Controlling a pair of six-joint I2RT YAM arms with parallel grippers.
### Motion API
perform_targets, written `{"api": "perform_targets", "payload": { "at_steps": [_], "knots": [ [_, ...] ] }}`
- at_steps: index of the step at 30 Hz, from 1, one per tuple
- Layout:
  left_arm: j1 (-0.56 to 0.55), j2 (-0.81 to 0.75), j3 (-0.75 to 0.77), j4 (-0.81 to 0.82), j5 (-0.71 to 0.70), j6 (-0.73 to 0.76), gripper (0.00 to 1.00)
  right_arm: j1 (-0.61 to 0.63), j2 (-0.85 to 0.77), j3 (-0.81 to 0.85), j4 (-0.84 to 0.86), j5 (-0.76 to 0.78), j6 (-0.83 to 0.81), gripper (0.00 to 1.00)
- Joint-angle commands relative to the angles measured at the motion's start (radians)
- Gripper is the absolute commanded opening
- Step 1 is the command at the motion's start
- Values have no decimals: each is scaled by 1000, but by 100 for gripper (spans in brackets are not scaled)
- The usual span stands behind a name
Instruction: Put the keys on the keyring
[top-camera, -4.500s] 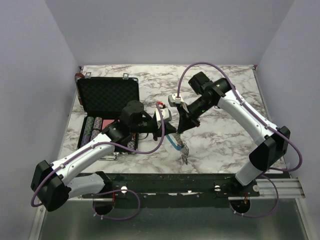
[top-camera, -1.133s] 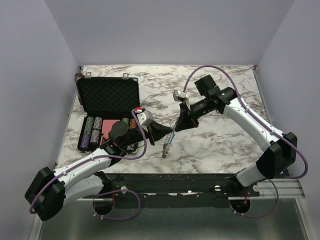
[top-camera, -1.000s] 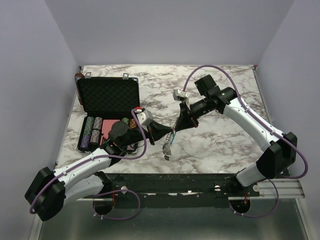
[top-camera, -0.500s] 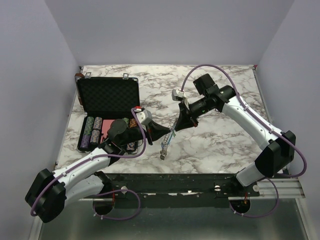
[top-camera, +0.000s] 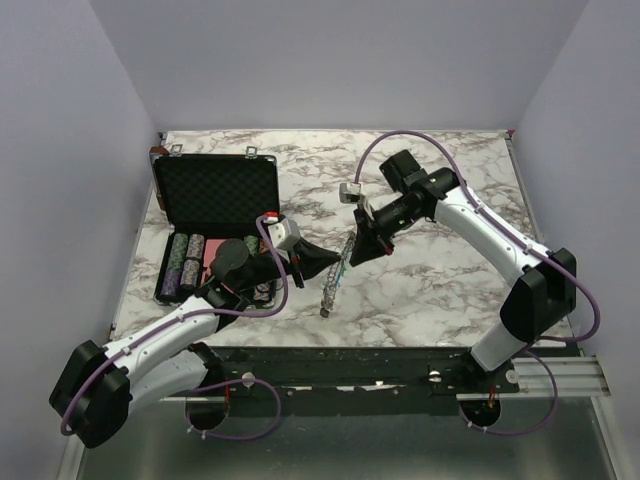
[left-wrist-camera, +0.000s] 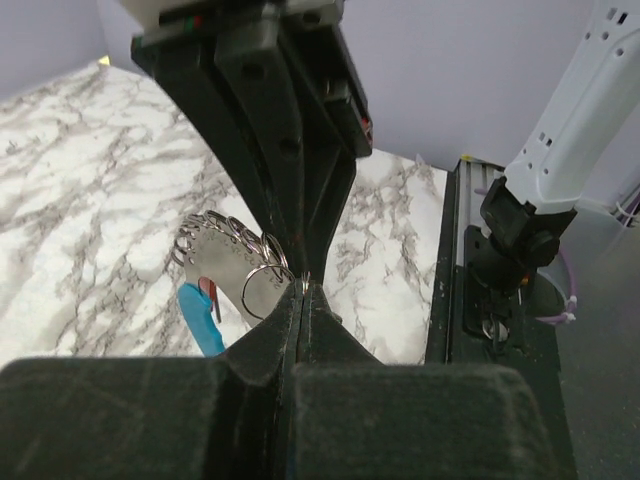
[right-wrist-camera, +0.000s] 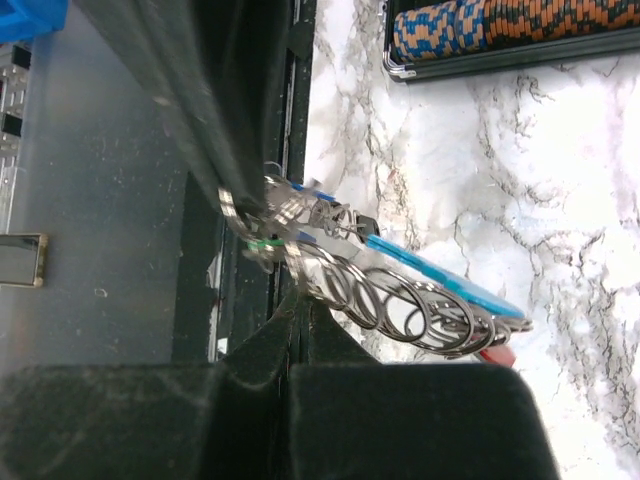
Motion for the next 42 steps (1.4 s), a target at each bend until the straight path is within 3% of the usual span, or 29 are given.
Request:
{"api": "perform_targets", "payload": {
  "at_steps": [1,9,17,22,42],
  "knots": [
    [7,-30,7,165,-26,-23,0,-4,18,-13,20,-9,53,0],
    [7,-4,-38,282,-52,-101,0,-4,15,16,-9,-80,11,3],
    [7,-16,-47,257,-48,-94,0,-33,-94,26,-68,-103,-118,30],
    [5,2,-39,280,-35,-112,0,-33,-136,-9,-3,-164,-139,38],
    [-7,34,-28,316,-42,-132,0,5,-102,-40,204,-162,30,36]
  ]
}}
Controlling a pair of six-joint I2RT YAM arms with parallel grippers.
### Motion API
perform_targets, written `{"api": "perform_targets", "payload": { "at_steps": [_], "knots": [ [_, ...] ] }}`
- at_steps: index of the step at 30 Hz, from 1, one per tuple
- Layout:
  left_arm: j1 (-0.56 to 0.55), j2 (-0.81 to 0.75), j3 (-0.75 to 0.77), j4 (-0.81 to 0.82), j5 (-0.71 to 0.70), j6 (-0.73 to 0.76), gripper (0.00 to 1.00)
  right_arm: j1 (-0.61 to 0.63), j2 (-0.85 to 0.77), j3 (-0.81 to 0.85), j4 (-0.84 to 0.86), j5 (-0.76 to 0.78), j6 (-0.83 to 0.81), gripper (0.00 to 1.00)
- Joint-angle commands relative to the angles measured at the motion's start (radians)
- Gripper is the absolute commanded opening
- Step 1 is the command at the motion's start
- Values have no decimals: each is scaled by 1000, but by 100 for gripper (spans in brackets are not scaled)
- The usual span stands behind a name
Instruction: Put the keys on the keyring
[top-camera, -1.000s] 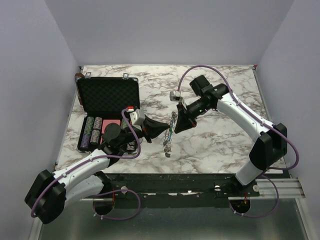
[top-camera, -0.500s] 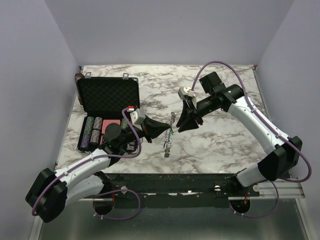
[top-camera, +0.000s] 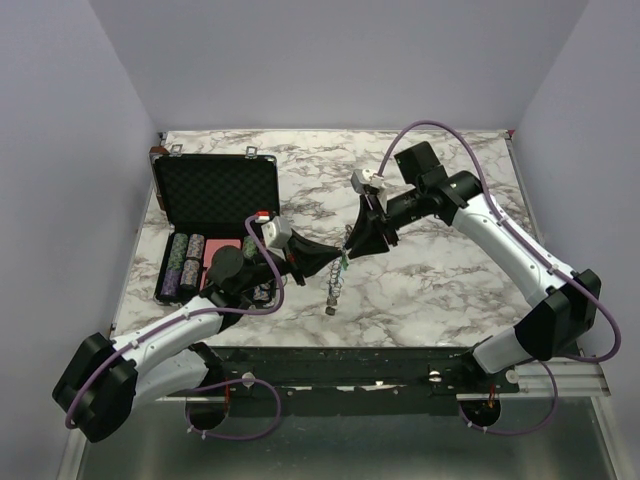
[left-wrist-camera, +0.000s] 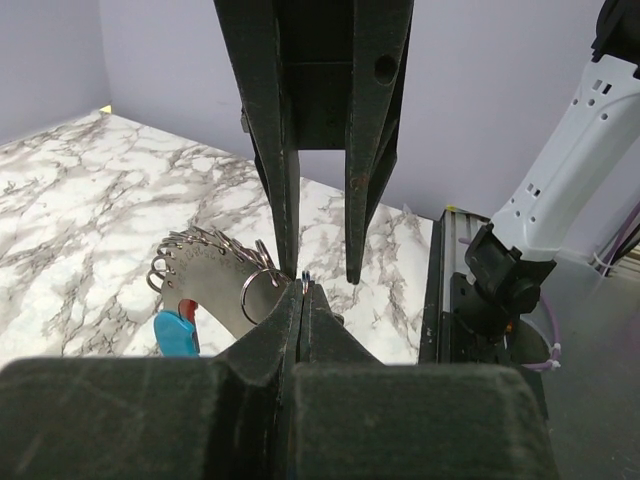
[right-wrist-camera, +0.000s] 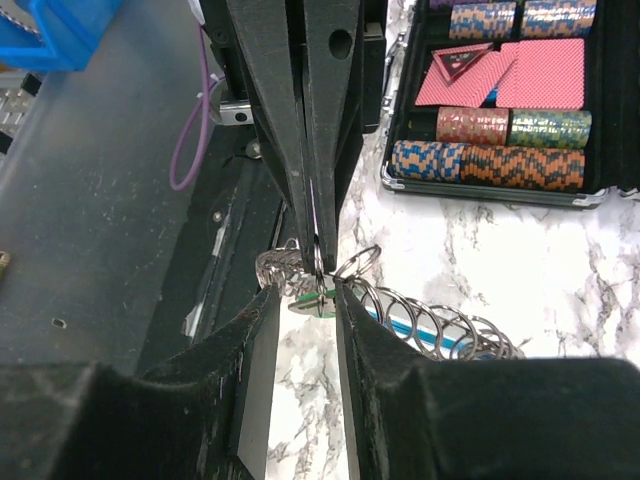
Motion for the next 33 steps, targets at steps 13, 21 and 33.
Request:
{"api": "perform_targets", "payload": {
  "at_steps": [13,21,33],
  "knots": [
    [-6,6,9,103,-35,-27,0,38,19,-35,89,38,90,19],
    [-7,16,9,86,-21,-32,0,40,25,-3,23,38,28,0],
    [-6,-33,111,-349,123,157,40,40,113,125,-260,100,-169,0]
  ]
}}
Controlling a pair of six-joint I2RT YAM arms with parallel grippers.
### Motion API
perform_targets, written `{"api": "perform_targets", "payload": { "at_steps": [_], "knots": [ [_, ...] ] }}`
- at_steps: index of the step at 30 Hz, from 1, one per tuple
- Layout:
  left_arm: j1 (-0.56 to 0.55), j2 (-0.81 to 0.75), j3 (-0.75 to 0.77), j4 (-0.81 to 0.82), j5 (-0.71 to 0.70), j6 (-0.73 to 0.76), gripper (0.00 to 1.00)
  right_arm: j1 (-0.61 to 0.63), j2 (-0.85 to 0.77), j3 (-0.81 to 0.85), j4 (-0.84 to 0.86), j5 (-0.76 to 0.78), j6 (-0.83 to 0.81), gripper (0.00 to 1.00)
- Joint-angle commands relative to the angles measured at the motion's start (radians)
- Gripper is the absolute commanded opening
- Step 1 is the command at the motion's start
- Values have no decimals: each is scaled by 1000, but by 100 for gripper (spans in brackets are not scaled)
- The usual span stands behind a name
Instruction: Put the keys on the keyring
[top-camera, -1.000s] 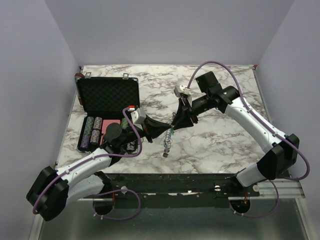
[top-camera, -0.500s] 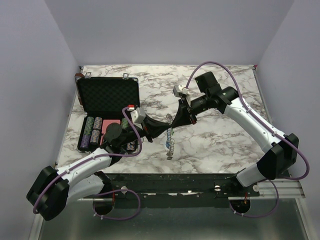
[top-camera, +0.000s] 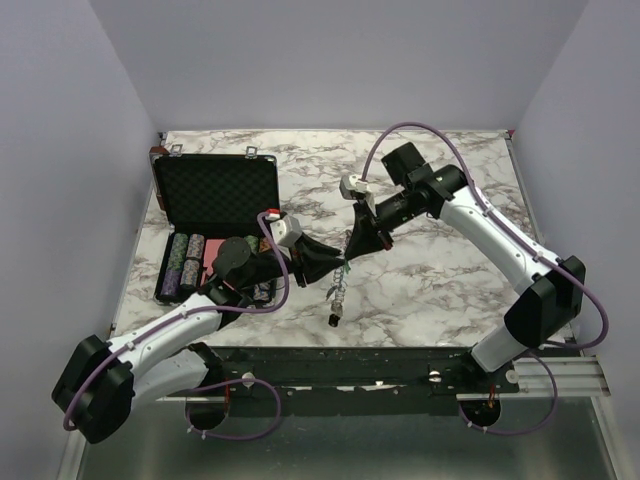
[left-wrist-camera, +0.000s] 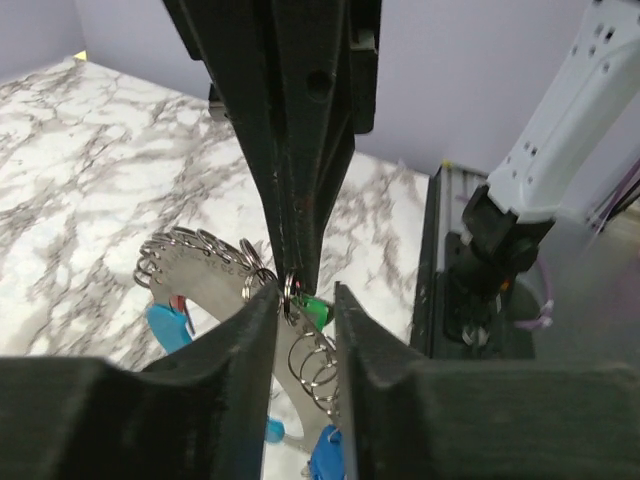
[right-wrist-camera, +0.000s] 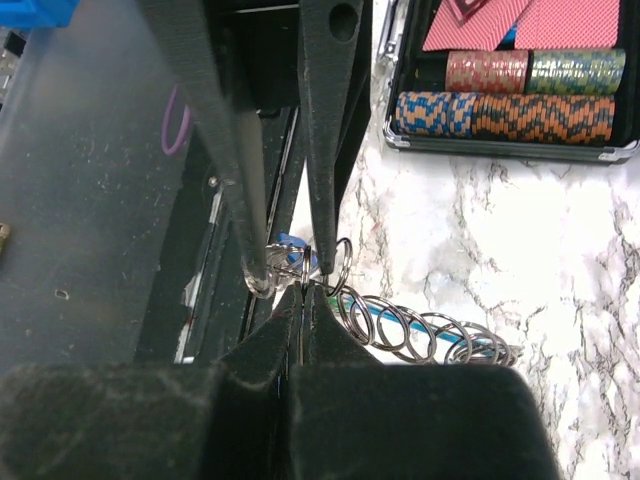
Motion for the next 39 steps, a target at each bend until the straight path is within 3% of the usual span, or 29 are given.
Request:
{"api": "perform_targets", "payload": {
  "at_steps": [1,7,13,20,35,39],
  "knots": [
    [-5,-37,88,-257,90,141,42,8,60,100,-207,36,-145,0],
    [-7,-57,174,-469,75,278,52,9,72,131,-264,92,-177,0],
    [-5,-28,254,-597,91,333,49,12,78,144,-269,105,-183,0],
    [-34,0,278,-600,104,343,41,15,83,144,-272,103,-182,0],
    [-99,44,332,-657,-48,430,41,22,83,131,-270,94,-183,0],
    [-102,53,344,-680,-43,439,33,22,83,133,-270,89,-182,0]
  ]
}}
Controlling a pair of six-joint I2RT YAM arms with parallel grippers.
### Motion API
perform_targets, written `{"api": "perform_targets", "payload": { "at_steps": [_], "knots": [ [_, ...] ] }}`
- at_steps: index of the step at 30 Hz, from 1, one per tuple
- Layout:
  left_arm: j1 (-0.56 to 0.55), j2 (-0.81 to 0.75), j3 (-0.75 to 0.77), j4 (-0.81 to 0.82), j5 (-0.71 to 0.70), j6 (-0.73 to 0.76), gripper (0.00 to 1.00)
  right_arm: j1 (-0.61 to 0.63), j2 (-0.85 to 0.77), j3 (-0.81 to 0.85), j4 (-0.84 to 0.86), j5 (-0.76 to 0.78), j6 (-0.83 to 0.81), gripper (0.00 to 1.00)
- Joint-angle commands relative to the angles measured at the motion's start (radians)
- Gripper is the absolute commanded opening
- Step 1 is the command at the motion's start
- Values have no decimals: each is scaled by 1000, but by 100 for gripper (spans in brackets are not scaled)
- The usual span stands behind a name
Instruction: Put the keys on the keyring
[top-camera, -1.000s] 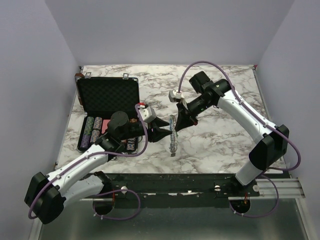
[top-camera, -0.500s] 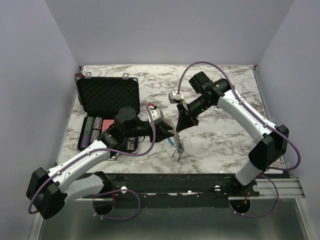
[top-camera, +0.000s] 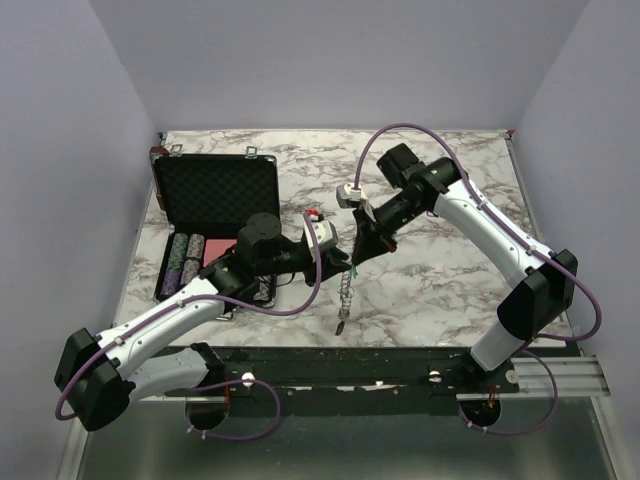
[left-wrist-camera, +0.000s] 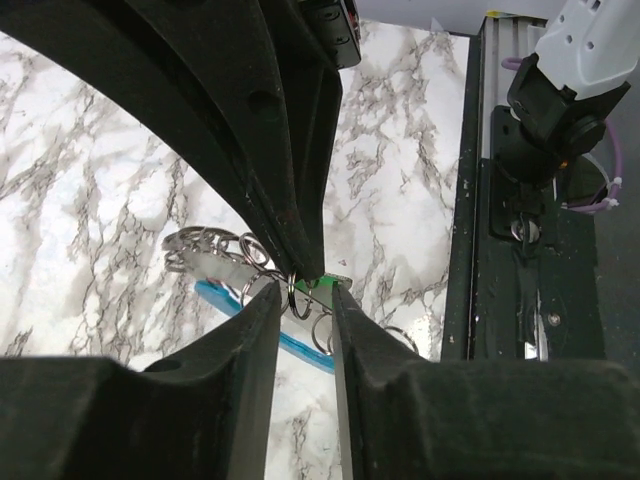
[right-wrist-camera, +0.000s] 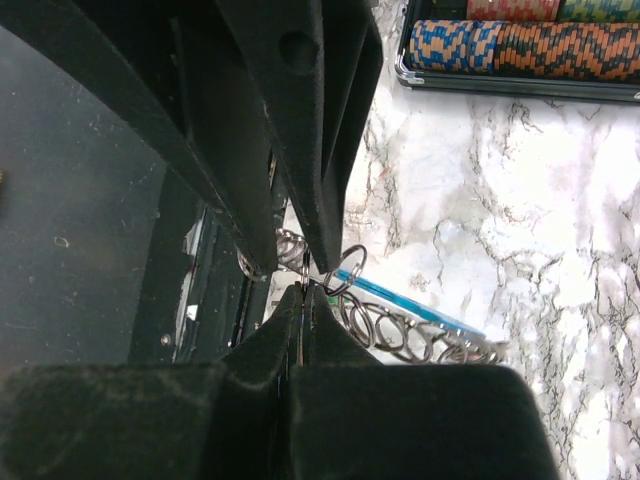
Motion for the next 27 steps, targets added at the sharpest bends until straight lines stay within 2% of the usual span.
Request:
{"api": "perform_targets", "payload": {
  "at_steps": [1,8,14,16,17,27],
  "knots": [
    [-9,15,44,-41,-27,33,32,9,8,21,-11,-25,-7,0],
    [-15,27,62,-47,-27,44,31,15,10,15,-6,-31,-3,0],
    [-21,44,85,-76,-32,62,21,22,11,18,-3,-29,0,0],
    [-24,46,90,-84,-38,66,13,24,11,18,-2,-29,2,0],
    [-24,46,91,-87,-41,66,13,24,10,16,-2,-29,0,0],
    [-26,53,97,-139,-52,90,17,24,8,14,7,-31,11,0]
  ]
}}
